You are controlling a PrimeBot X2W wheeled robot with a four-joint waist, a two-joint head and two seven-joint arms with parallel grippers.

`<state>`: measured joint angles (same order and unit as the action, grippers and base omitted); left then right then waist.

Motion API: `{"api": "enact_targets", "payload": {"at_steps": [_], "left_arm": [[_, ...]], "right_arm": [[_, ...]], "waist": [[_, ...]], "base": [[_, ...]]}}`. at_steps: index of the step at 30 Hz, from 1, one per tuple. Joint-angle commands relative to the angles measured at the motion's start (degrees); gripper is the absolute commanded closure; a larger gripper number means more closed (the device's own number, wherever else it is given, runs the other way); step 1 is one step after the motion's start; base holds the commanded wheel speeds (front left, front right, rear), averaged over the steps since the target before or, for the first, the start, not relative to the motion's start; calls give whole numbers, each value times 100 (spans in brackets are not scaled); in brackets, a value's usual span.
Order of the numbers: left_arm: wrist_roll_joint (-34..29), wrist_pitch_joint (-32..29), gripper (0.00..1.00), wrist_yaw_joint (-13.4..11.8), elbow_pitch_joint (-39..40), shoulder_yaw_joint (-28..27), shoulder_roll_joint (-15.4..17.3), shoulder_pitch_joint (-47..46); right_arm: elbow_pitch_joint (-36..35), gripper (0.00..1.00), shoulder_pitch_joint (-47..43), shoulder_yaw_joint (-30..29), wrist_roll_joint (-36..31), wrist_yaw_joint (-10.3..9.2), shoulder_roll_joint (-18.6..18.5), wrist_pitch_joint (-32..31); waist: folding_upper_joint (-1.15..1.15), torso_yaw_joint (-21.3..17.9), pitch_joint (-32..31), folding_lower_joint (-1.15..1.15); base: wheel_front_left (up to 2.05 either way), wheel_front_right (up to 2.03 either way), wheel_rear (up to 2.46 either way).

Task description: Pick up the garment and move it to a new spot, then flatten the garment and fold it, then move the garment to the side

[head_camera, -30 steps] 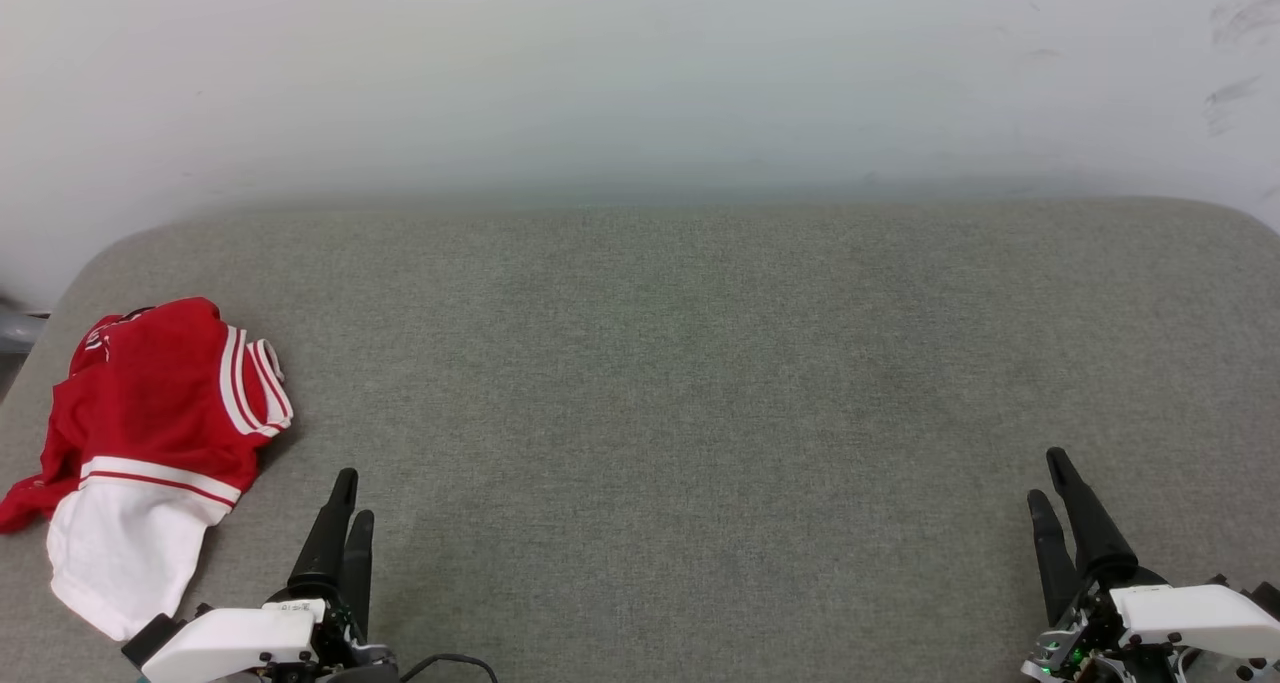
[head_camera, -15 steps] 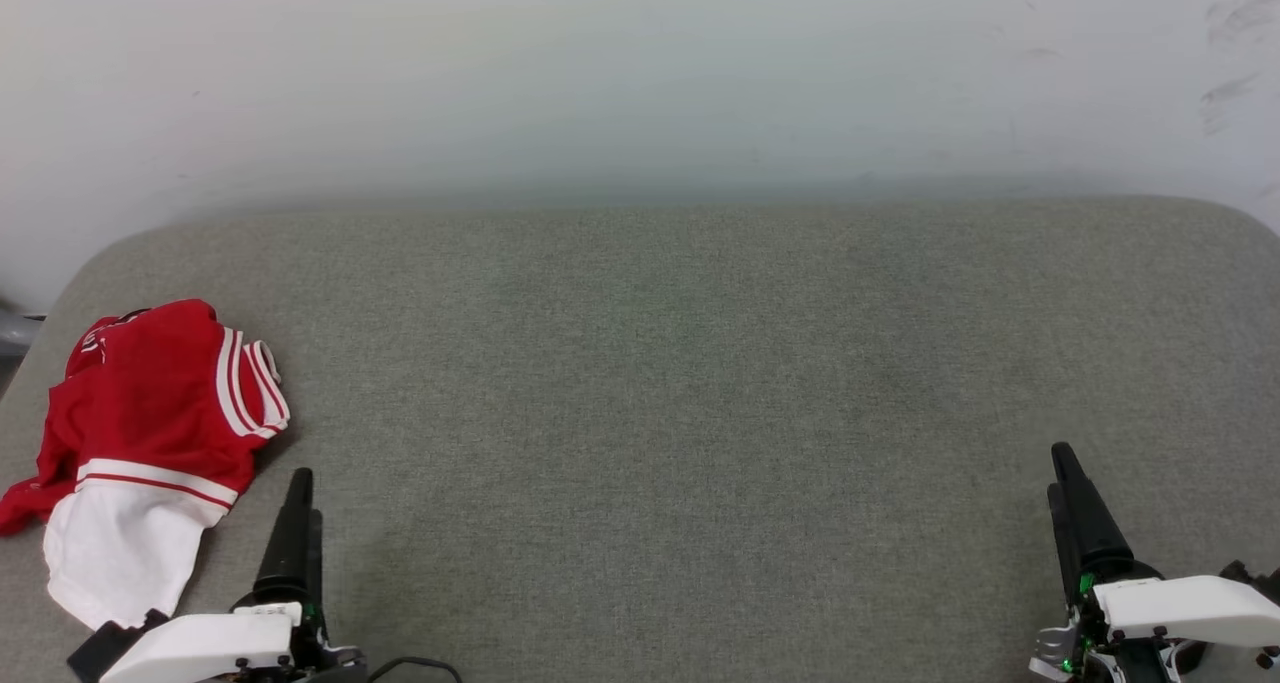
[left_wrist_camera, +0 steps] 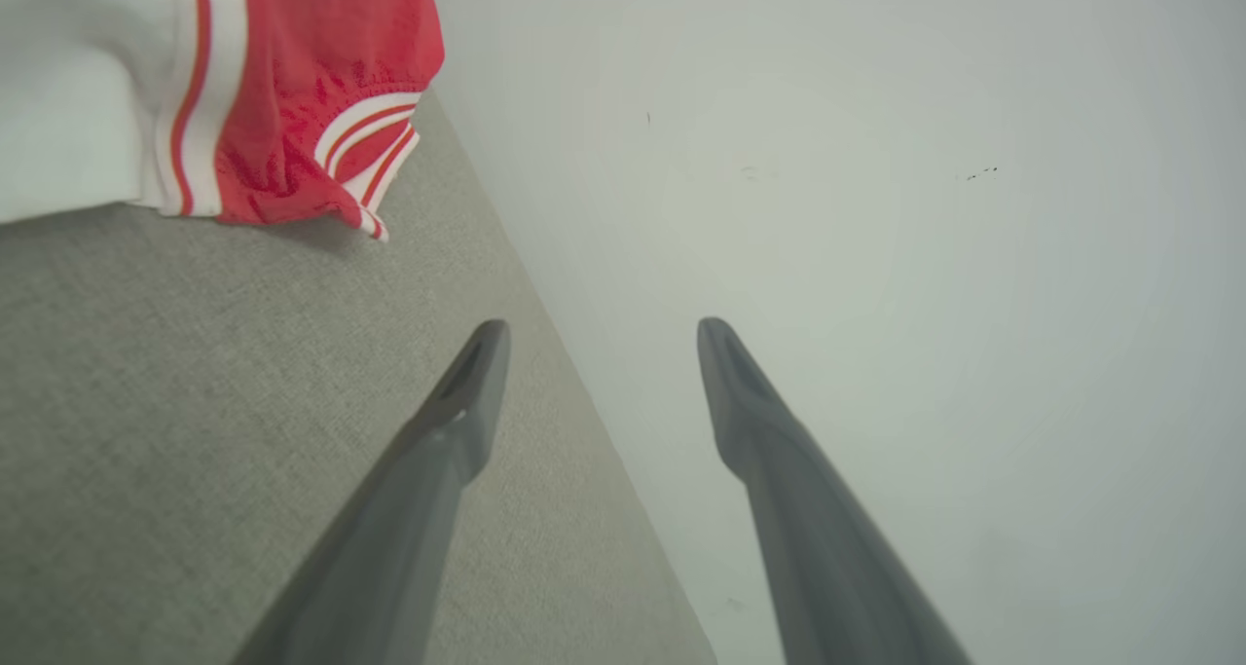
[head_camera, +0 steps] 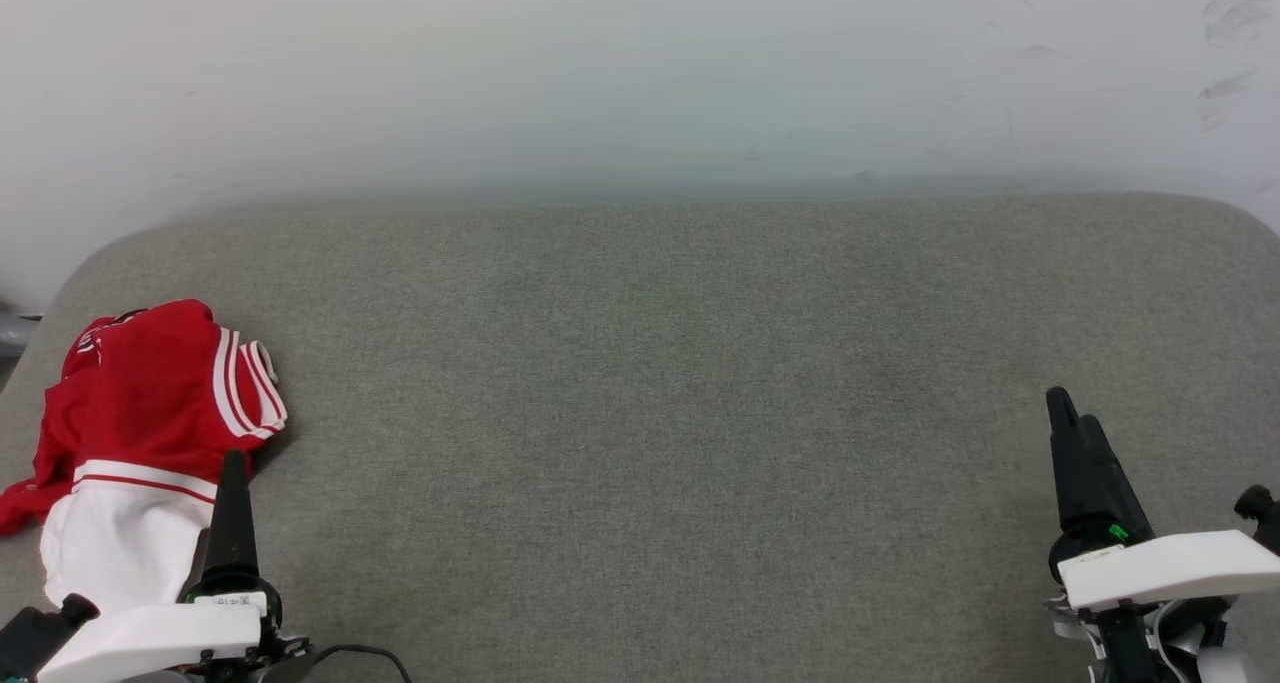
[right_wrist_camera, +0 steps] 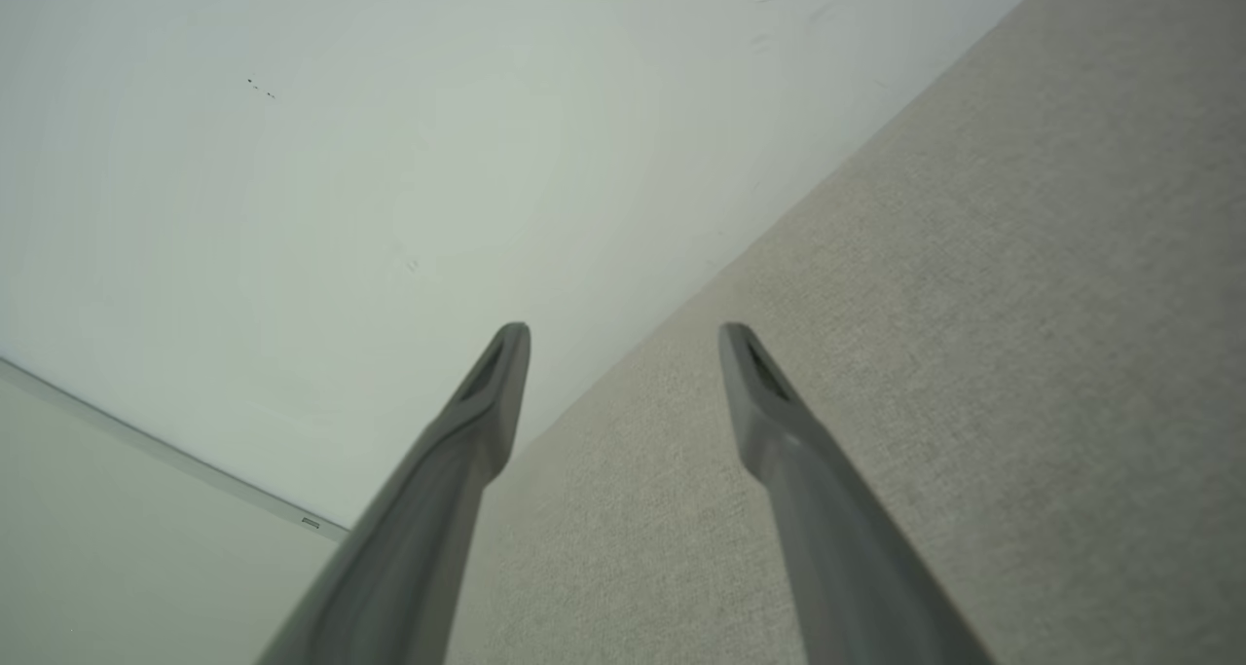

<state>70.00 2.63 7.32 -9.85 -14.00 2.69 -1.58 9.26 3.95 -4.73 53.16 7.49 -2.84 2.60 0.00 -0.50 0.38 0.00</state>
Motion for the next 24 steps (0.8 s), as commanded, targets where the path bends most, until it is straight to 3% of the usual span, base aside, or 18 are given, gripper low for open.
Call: {"api": "enact_targets", "payload": {"at_steps": [1, 6, 13, 19, 24], "left_arm": [[-232, 49, 0, 9, 189, 15, 14, -89], [-635, 149, 0, 10, 493, 133, 16, 1], [-1903, 283, 0, -1, 1034, 421, 17, 154], [-2936, 387, 0, -200, 1303, 812, 17, 242], [-3396, 471, 0, -396, 1391, 1029, 18, 307]], "right_arm": [[-176, 0, 168, 49, -362, 0, -7, 51], [-358, 0, 154, 182, -1062, 0, -7, 154], [-560, 0, 177, 298, -2022, 0, -7, 283], [-658, 0, 160, 324, -2719, 0, -7, 387], [-661, 0, 131, 295, -3159, 0, -7, 471]], "waist": [[0, -2, 2, 0], [0, -10, 3, 0], [0, -39, 11, 0], [0, -61, 19, 0], [0, -81, 29, 0]], "base": [[0, 0, 0], [0, 0, 0], [0, 0, 0], [0, 0, 0], [0, 0, 0]]}}
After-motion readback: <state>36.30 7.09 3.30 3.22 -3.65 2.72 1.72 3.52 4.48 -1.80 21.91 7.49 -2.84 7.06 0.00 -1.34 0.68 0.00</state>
